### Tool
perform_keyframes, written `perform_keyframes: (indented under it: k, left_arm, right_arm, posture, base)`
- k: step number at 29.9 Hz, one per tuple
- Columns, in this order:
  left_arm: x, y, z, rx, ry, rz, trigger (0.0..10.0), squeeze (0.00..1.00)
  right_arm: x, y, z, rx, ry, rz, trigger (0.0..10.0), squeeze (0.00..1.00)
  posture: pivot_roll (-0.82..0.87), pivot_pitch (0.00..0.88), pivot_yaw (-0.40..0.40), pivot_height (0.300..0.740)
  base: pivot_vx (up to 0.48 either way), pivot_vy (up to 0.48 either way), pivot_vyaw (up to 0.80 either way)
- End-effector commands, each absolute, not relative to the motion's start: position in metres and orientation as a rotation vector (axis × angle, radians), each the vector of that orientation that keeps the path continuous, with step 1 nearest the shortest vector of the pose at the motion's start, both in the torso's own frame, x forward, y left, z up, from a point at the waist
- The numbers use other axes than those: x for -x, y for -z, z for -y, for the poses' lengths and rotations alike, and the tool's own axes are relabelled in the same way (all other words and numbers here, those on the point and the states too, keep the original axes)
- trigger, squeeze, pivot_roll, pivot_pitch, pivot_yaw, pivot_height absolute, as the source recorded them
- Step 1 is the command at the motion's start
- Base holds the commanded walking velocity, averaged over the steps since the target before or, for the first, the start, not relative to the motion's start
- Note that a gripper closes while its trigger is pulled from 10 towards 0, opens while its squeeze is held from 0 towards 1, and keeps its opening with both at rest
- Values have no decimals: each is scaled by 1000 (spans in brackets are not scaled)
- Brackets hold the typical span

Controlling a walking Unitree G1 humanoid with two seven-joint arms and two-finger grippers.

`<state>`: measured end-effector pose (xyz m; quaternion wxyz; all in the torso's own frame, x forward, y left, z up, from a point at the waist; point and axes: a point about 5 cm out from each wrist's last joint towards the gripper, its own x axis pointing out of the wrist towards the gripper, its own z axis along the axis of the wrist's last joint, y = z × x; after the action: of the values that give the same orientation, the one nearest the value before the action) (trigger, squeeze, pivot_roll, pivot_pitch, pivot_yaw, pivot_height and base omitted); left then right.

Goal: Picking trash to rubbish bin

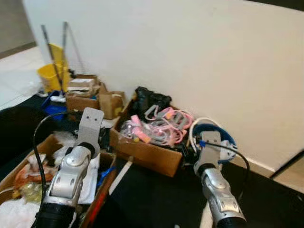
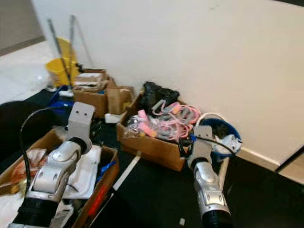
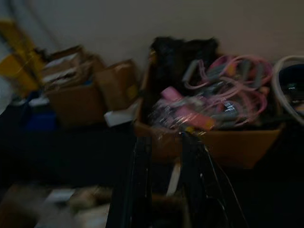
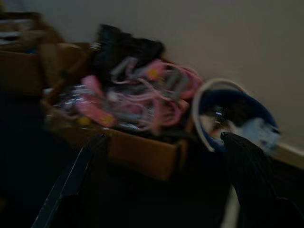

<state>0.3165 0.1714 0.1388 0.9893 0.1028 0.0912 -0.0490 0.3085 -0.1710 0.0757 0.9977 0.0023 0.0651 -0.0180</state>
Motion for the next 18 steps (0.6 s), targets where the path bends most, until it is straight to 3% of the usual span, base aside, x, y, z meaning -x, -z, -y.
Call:
perform_keyframes:
  k: [1,6,18]
  left_arm:
    - [-315,-139,-168,-203,109,-186,10000,0]
    - [-318,-143,-165,-236,152,-181,10000,0]
    - [-325,-145,-161,-227,168,-173,10000,0]
  right_arm:
    - [-307,-75,175,-22,57,-135,10000,0]
    - [-303,-72,174,-49,81,-130,10000,0]
    - [-298,-73,180,-46,132,-120,10000,0]
  posture:
    - [-23,63,-42,740]
    - [-12,70,15,740]
    - [-43,76,29,740]
  base:
    - [0,0,-800]
    - [0,0,-800]
    - [0,0,-800]
